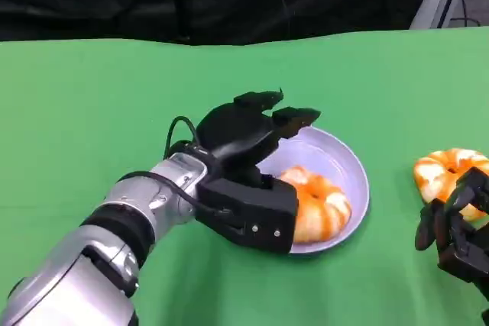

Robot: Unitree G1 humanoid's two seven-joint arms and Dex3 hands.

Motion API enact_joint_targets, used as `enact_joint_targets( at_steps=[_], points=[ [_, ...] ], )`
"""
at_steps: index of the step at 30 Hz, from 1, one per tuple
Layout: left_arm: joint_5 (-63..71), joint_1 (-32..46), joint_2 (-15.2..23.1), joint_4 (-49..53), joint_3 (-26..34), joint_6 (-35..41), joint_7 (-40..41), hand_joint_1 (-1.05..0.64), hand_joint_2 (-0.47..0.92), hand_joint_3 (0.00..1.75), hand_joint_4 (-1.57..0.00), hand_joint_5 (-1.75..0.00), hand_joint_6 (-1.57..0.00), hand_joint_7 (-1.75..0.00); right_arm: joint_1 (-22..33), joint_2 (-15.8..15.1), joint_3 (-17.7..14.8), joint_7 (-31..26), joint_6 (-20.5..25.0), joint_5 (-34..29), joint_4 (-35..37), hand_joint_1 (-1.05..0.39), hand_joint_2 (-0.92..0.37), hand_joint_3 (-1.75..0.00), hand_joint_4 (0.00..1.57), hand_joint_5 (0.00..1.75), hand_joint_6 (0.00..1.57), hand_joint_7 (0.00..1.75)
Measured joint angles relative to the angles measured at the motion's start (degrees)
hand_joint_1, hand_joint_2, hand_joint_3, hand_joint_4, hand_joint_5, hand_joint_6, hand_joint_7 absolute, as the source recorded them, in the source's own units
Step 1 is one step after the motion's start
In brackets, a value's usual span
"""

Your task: Grasp the bread from the table and place it into the plate.

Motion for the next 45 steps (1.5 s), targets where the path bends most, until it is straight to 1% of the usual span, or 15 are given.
enact_joint_targets(
  at_steps=[3, 4, 6, 8, 10, 11, 12, 14, 15, 22, 30, 34, 38, 43, 45],
  points=[
    [0.1, 0.0, 0.7, -0.6, -0.1, -0.4, 0.3, -0.99, 0.92, 0.43, -0.39, -0.09, -0.41, -0.05, 0.0, 0.0, 0.0, 0.0, 0.0, 0.0, 0.0, -0.03, -0.41, -1.44, 0.92, 1.75, 0.79, 1.67],
    [0.1, 0.0, 1.1, -0.8, 0.0, -1.0, 0.8, -0.89, 0.92, 0.39, -0.5, -0.1, -0.48, -0.05, 0.0, 0.0, 0.0, 0.0, 0.0, 0.0, 0.0, -0.03, -0.41, -1.44, 0.92, 1.75, 0.79, 1.67],
    [-0.2, 0.3, 2.0, -2.1, 0.5, -3.4, 2.4, -0.46, 0.92, 0.38, -0.82, -0.17, -0.74, -0.09, 0.0, 0.0, 0.0, 0.2, 0.0, 0.0, 0.0, -0.03, -0.41, -1.44, 0.92, 1.75, 0.79, 1.67],
    [-1.9, 1.0, 2.7, -3.2, 2.2, -6.8, 3.3, -0.29, 0.92, 0.43, -0.97, -0.24, -0.88, -0.14, 0.0, 0.0, 0.0, 0.4, 0.0, 0.0, 0.0, -0.03, -0.41, -1.44, 0.92, 1.75, 0.8, 1.67],
    [-4.9, 2.2, 2.7, -3.6, 4.5, -9.6, 2.2, -0.11, 0.92, 0.55, -0.8, -1.1, -0.98, -0.47, 0.0, 0.0, 0.0, 0.4, 0.0, 0.0, 0.0, -0.03, -0.41, -1.44, 0.92, 1.75, 0.8, 1.67],
    [-8.6, 3.4, 2.6, -3.8, 6.8, -11.7, 0.1, -0.08, 0.92, 0.58, -0.75, -1.31, -0.94, -0.66, 0.0, 0.0, 0.0, 0.4, 0.0, 0.0, 0.0, -0.02, -0.4, -1.45, 0.92, 1.75, 0.8, 1.67],
    [-12.3, 4.6, 2.4, -4.0, 9.1, -13.8, -2.4, -0.05, 0.77, 0.9, -0.74, -1.57, -0.8, -1.25, 0.1, 0.0, -0.1, 0.4, 0.0, 0.0, 0.0, -0.02, -0.4, -1.46, 0.93, 1.75, 0.8, 1.67],
    [-19.7, 7.0, 2.0, -4.4, 13.6, -17.8, -8.3, -0.05, 0.61, 1.23, -0.77, -1.71, -0.69, -1.64, 0.1, 0.0, -0.1, 0.3, 0.0, 0.0, 0.0, -0.02, -0.4, -1.47, 0.93, 1.75, 0.8, 1.66],
    [-23.0, 8.2, 1.9, -5.0, 15.5, -19.1, -11.3, -0.07, 0.59, 1.28, -0.78, -1.73, -0.67, -1.69, 0.1, 0.0, -0.2, 0.2, 0.0, 0.0, -0.1, -0.02, -0.39, -1.47, 0.93, 1.75, 0.8, 1.66],
    [-42.0, 15.6, 2.5, -14.1, 24.8, -15.3, -34.5, -0.13, 0.52, 1.31, -0.76, -1.75, -0.64, -1.72, 0.1, 0.0, -0.2, 0.3, 0.0, 0.0, 0.0, -0.02, -0.4, -1.48, 0.93, 1.75, 0.8, 1.66],
    [-70.7, 29.3, 3.0, -34.0, 36.5, 13.0, -60.2, -0.12, 0.56, 1.24, -0.84, -1.75, -0.72, -1.67, -0.2, 0.0, -0.2, 0.5, -0.1, 0.0, 0.4, -0.02, -0.41, -1.48, 0.92, 1.75, 0.8, 1.66],
    [-77.7, 34.5, 4.9, -38.8, 41.3, 24.9, -65.6, -0.11, 0.52, 1.29, -0.86, -1.75, -0.83, -1.54, -0.5, 0.0, -0.3, 1.0, -0.7, 0.1, 1.1, -0.02, -0.41, -1.48, 0.93, 1.75, 0.8, 1.66],
    [-79.4, 38.6, 6.7, -40.2, 44.2, 30.2, -69.2, -0.08, 0.48, 1.33, -0.85, -1.75, -0.86, -1.53, -0.5, -0.1, -0.6, 1.3, -0.9, 0.2, 1.6, -0.03, -0.42, -1.47, 0.93, 1.75, 0.8, 1.66],
    [-81.7, 39.8, 7.1, -37.3, 47.4, 35.7, -74.7, -0.13, 0.57, 1.11, -0.81, -1.75, -0.85, -1.48, -0.6, -0.3, -0.5, 1.1, -0.2, 0.1, 1.6, -0.03, -0.42, -1.46, 0.93, 1.75, 0.8, 1.66],
    [-83.7, 39.6, 7.2, -35.2, 49.2, 39.9, -76.4, -0.12, 0.57, 1.13, -0.81, -1.75, -0.88, -1.44, -0.6, -0.5, -0.6, 0.9, -0.1, 0.1, 1.6, -0.02, -0.42, -1.47, 0.92, 1.75, 0.8, 1.67]
  ],
)
